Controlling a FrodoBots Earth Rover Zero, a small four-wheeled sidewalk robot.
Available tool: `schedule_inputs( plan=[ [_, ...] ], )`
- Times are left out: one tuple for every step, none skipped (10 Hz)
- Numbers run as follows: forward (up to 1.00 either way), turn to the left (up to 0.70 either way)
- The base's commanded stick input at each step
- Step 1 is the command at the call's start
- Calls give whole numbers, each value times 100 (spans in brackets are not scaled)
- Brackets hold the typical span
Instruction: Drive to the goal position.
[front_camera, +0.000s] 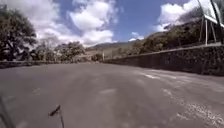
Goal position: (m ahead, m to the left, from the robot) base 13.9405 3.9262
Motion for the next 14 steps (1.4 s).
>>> schedule_inputs(
  plan=[
    [70,0],
    [70,2],
    [70,2],
    [70,2],
    [70,1],
    [70,0],
    [70,0],
    [70,0],
    [70,2],
    [70,2],
    [70,2],
    [70,1],
    [70,0],
    [70,1]
  ],
)
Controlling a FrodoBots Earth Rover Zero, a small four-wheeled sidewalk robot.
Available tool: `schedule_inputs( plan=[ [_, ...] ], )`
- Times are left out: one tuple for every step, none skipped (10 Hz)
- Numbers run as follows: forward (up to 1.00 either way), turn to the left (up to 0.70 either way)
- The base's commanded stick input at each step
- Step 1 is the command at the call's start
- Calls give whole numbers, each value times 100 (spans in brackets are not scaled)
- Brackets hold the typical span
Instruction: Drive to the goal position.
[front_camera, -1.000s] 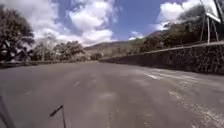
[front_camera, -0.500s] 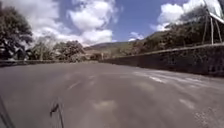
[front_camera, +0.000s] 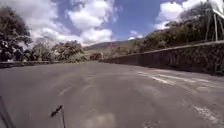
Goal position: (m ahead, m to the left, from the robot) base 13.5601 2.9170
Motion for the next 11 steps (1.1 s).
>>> schedule_inputs(
  plan=[
    [70,1],
    [70,2],
    [70,3],
    [70,3],
    [70,3],
    [70,3],
    [70,9],
    [70,14],
    [70,20],
    [70,31],
    [70,27]
  ],
)
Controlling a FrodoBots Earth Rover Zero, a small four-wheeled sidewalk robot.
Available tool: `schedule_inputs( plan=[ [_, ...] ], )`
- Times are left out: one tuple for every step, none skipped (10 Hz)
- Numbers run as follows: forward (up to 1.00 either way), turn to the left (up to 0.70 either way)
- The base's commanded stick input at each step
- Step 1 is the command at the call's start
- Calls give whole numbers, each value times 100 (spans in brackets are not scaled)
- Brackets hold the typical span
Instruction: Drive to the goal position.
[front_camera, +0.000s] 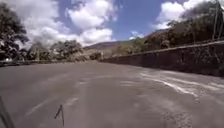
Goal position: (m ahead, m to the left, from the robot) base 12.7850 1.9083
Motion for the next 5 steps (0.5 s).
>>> schedule_inputs(
  plan=[
    [70,2],
    [70,2],
    [70,2],
    [70,0],
    [70,0]
  ],
)
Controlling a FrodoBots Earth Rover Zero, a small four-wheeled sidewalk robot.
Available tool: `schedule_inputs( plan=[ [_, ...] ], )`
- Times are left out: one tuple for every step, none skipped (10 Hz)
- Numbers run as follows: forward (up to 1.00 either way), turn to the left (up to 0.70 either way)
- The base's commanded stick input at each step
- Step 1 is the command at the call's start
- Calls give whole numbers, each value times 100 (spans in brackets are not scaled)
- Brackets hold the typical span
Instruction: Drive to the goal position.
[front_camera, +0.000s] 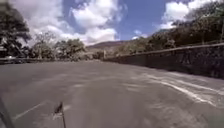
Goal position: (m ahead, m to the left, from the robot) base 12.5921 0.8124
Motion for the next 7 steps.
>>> schedule_inputs(
  plan=[
    [70,0],
    [70,0],
    [70,0],
    [70,0],
    [70,0],
    [70,0],
    [70,0]
  ],
)
